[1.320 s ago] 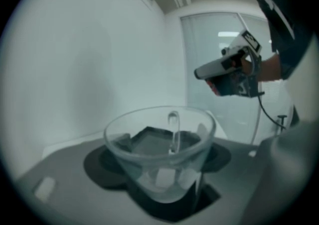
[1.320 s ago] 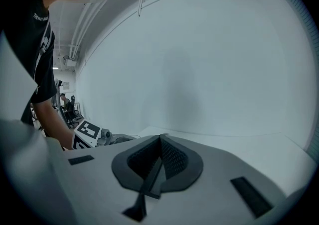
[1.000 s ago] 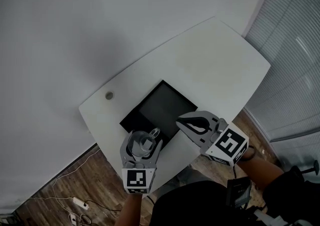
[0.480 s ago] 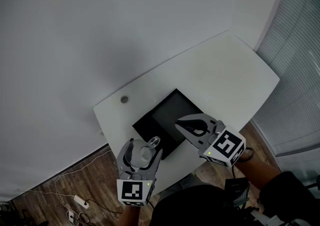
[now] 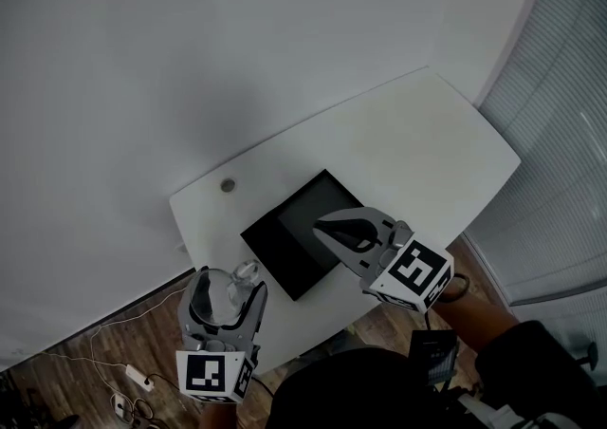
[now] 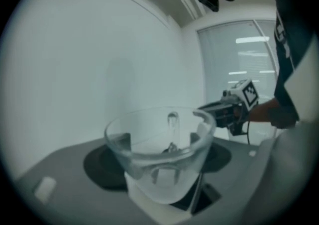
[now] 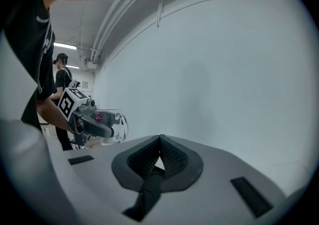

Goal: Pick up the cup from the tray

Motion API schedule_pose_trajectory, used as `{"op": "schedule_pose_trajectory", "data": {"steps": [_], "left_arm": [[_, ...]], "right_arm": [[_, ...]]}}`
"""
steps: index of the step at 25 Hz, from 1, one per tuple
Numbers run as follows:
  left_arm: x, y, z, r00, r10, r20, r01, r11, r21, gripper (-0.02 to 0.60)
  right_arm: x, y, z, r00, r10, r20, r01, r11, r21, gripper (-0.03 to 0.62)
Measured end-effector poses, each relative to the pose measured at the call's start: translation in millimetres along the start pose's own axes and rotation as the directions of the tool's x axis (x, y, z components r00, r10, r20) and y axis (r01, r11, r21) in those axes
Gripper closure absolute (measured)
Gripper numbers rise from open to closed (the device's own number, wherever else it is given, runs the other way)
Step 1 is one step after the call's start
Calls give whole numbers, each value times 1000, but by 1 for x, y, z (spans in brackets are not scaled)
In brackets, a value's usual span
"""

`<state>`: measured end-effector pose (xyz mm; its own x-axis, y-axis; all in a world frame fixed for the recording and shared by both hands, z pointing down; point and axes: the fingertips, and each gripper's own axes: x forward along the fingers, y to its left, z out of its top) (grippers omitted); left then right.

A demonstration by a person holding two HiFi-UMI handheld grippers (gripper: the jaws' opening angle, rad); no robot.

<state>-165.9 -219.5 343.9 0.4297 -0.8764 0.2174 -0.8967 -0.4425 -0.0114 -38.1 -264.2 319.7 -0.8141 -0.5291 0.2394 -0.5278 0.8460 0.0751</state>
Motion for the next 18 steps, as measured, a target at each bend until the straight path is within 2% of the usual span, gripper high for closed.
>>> {"op": "schedule_pose_trajectory", "data": {"steps": [18], "left_arm": [[-11, 1, 21, 1000, 12, 28, -13, 1000, 21, 187]], "right_arm": [[-5, -1, 8, 999, -27, 22, 27, 1000, -12, 589]]}}
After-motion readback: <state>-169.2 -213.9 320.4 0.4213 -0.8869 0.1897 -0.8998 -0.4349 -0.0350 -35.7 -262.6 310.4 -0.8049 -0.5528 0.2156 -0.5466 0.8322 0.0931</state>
